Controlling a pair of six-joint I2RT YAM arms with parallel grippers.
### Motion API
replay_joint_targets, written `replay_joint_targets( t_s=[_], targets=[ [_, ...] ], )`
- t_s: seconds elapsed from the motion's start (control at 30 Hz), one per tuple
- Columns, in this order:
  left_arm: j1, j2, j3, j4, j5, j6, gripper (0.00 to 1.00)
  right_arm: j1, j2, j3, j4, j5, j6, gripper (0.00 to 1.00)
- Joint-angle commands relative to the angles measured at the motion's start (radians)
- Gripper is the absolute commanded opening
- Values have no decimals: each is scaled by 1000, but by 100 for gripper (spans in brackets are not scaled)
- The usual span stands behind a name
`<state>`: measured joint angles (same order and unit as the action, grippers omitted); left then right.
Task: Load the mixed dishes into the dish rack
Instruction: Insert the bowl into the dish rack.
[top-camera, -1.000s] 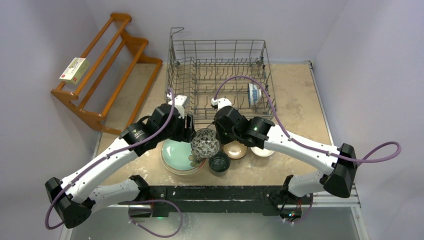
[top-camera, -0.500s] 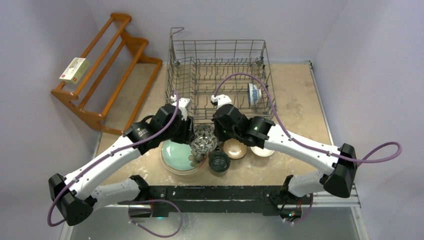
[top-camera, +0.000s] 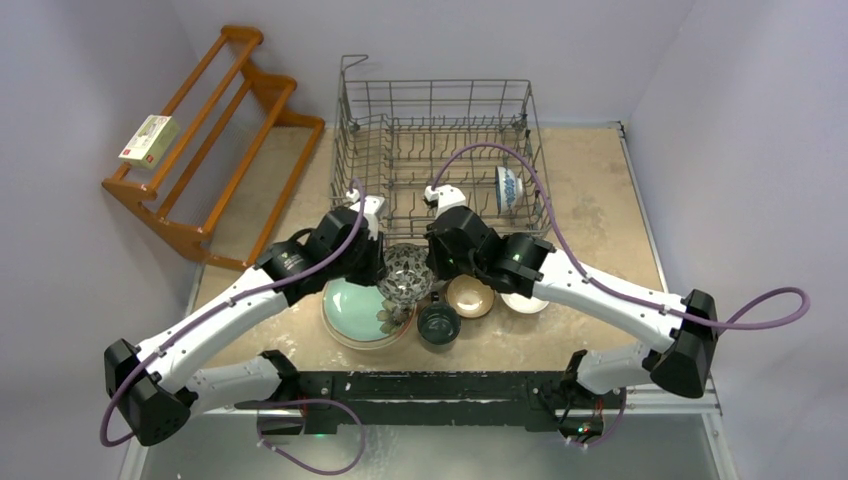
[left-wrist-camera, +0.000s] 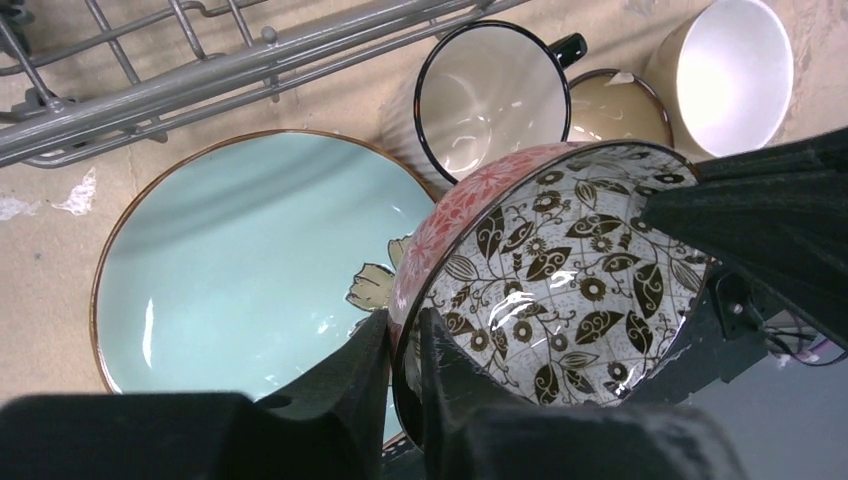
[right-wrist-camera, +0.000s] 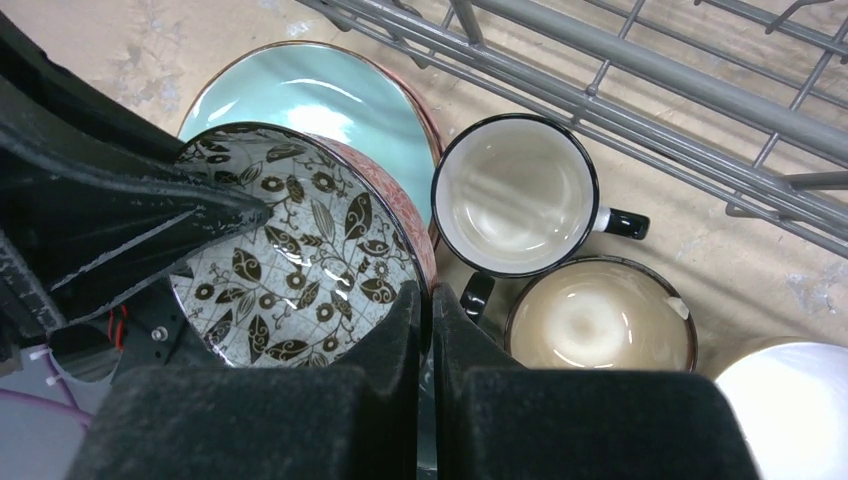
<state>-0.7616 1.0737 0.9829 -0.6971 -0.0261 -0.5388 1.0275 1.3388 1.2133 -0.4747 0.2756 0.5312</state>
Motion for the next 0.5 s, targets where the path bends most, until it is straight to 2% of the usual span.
replay_joint_targets(
  t_s=[0.0, 0.03, 0.27, 0.33, 0.47],
  targets=[
    [-4, -1, -10, 46, 22, 0, 5, 5, -49, 29, 84, 20, 27, 0],
    [-5, -1, -10, 46, 22, -1, 0, 5, -49, 27, 86, 20, 28, 0],
    [-4, -16, -12, 72, 22, -6, 0, 5, -60, 12, 101, 18, 33, 0],
    [-3, -28, -11, 84, 20, -10, 0, 5, -74, -2, 111, 2, 46, 13],
    [1, -54, -13, 132, 55, 5, 0, 4, -139, -62, 181, -74, 57, 50]
  ],
)
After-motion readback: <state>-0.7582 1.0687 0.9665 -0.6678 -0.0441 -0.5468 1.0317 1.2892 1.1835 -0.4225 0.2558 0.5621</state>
